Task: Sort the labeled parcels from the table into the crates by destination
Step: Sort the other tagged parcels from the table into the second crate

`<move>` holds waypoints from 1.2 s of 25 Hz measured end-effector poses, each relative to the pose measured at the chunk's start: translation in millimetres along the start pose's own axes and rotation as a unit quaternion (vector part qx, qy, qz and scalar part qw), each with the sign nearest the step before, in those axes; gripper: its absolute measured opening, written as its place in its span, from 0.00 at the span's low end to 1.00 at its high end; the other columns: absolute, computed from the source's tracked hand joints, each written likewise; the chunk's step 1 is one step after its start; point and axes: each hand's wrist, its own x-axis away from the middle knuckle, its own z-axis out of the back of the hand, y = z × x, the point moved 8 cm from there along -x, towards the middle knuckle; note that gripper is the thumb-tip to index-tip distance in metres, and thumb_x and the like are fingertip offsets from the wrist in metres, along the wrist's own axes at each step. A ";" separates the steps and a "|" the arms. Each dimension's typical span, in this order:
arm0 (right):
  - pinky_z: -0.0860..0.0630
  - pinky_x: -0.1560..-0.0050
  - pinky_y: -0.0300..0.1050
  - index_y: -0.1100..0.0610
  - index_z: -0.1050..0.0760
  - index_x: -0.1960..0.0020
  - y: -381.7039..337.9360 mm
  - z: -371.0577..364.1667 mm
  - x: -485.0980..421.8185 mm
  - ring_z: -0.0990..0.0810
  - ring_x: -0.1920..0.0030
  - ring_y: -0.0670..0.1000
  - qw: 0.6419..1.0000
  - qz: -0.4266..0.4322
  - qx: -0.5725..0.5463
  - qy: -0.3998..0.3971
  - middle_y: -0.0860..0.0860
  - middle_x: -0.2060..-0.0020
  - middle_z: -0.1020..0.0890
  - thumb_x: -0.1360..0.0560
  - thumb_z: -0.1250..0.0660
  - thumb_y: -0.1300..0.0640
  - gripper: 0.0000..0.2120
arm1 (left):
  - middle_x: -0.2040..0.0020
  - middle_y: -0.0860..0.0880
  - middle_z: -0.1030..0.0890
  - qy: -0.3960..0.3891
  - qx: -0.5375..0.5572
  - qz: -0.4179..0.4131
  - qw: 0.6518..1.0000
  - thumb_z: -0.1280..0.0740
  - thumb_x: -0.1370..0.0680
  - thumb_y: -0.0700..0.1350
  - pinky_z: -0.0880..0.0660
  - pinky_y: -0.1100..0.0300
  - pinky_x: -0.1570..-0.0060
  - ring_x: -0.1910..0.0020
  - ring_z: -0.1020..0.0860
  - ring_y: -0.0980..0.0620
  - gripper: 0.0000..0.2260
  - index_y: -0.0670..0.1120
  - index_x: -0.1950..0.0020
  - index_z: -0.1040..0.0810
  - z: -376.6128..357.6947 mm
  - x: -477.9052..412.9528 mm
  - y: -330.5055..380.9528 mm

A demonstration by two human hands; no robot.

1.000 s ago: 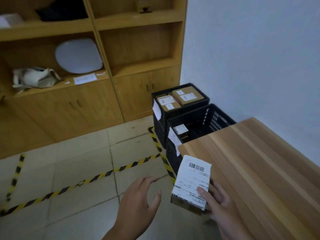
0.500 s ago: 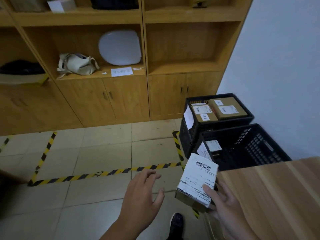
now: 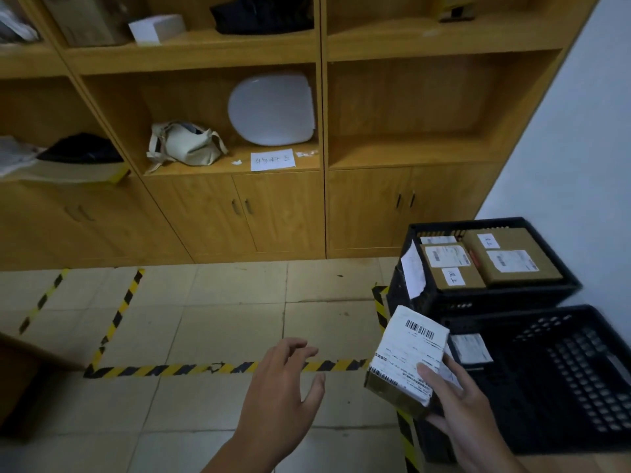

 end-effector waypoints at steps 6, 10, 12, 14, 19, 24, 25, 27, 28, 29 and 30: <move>0.16 0.62 0.50 0.40 0.25 0.34 -43.1 -62.2 -67.2 0.14 0.48 0.52 0.999 0.024 0.016 -0.014 0.48 0.52 0.12 0.39 0.21 0.47 0.34 | 0.35 0.60 0.31 -0.007 0.002 0.004 1.000 0.36 0.20 0.57 0.33 0.64 0.34 0.35 0.32 0.62 0.18 0.55 0.31 0.25 -1.4 -89.4 -52.5; 0.16 0.63 0.49 0.43 0.26 0.30 -74.1 -97.1 -115.1 0.14 0.48 0.53 0.999 0.035 0.009 0.028 0.49 0.51 0.12 0.31 0.22 0.51 0.31 | 0.35 0.59 0.31 -0.029 0.002 -0.036 0.999 0.38 0.20 0.57 0.34 0.64 0.33 0.34 0.32 0.61 0.18 0.55 0.31 0.25 -1.3 -176.6 -79.0; 0.16 0.62 0.50 0.44 0.26 0.31 -86.8 -105.7 -131.7 0.15 0.47 0.55 0.998 0.047 -0.007 0.049 0.51 0.49 0.13 0.28 0.23 0.54 0.28 | 0.35 0.59 0.31 -0.047 -0.004 -0.065 0.997 0.39 0.19 0.58 0.35 0.65 0.34 0.34 0.32 0.60 0.18 0.55 0.31 0.26 -2.7 -216.6 -85.0; 0.16 0.60 0.50 0.45 0.25 0.32 -99.4 -113.5 -142.1 0.14 0.46 0.54 0.996 0.063 -0.009 0.065 0.51 0.46 0.14 0.28 0.24 0.52 0.25 | 0.35 0.59 0.31 -0.068 -0.005 -0.088 0.994 0.39 0.19 0.59 0.35 0.65 0.34 0.35 0.32 0.60 0.18 0.55 0.31 0.26 -6.3 -253.1 -88.9; 0.20 0.51 0.52 0.42 0.23 0.37 -112.5 -106.1 -153.0 0.13 0.49 0.46 0.990 0.088 -0.021 0.104 0.43 0.47 0.13 0.27 0.26 0.50 0.19 | 0.35 0.59 0.31 -0.118 0.008 -0.138 0.983 0.39 0.19 0.59 0.34 0.64 0.34 0.35 0.31 0.59 0.18 0.55 0.31 0.26 -27.6 -327.3 -72.1; 0.17 0.68 0.44 0.38 0.21 0.43 -108.5 -57.8 -181.0 0.13 0.53 0.51 0.971 0.049 -0.102 0.211 0.47 0.53 0.13 0.39 0.20 0.50 0.26 | 0.37 0.60 0.31 -0.175 0.026 -0.210 0.962 0.37 0.20 0.58 0.33 0.64 0.36 0.37 0.31 0.61 0.17 0.56 0.32 0.25 -77.5 -379.4 -18.8; 0.18 0.70 0.44 0.36 0.21 0.45 -105.8 -46.4 -188.0 0.13 0.53 0.52 0.964 0.037 -0.122 0.233 0.47 0.55 0.12 0.41 0.19 0.49 0.27 | 0.37 0.61 0.31 -0.186 0.025 -0.225 0.956 0.37 0.20 0.57 0.33 0.65 0.36 0.37 0.31 0.61 0.17 0.56 0.33 0.25 -90.1 -389.3 -7.9; 0.18 0.72 0.43 0.35 0.21 0.45 -97.4 -21.0 -200.8 0.13 0.57 0.52 0.949 0.019 -0.149 0.279 0.45 0.60 0.12 0.39 0.18 0.49 0.25 | 0.38 0.61 0.31 -0.205 0.021 -0.260 0.943 0.37 0.20 0.58 0.33 0.65 0.37 0.38 0.32 0.62 0.17 0.56 0.33 0.25 -112.9 -405.7 17.6; 0.19 0.72 0.43 0.36 0.21 0.43 -94.2 -6.8 -206.9 0.13 0.57 0.52 0.939 0.011 -0.168 0.301 0.44 0.61 0.12 0.36 0.18 0.50 0.25 | 0.38 0.61 0.31 -0.220 0.016 -0.276 0.936 0.38 0.21 0.59 0.33 0.64 0.37 0.38 0.31 0.62 0.17 0.56 0.33 0.25 -126.0 -413.6 32.5; 0.19 0.72 0.42 0.38 0.21 0.40 -92.5 3.7 -212.5 0.13 0.56 0.52 0.930 0.004 -0.188 0.316 0.44 0.60 0.13 0.34 0.18 0.50 0.26 | 0.38 0.61 0.31 -0.233 0.009 -0.290 0.928 0.39 0.21 0.59 0.33 0.64 0.37 0.38 0.31 0.62 0.18 0.56 0.34 0.25 -137.2 -421.6 45.4; 0.19 0.72 0.42 0.39 0.22 0.37 -89.6 11.9 -218.4 0.14 0.54 0.52 0.924 0.000 -0.202 0.325 0.44 0.58 0.13 0.34 0.18 0.50 0.28 | 0.38 0.61 0.31 -0.244 0.005 -0.305 0.921 0.40 0.22 0.60 0.33 0.64 0.36 0.38 0.31 0.62 0.19 0.56 0.34 0.24 -147.1 -429.0 58.0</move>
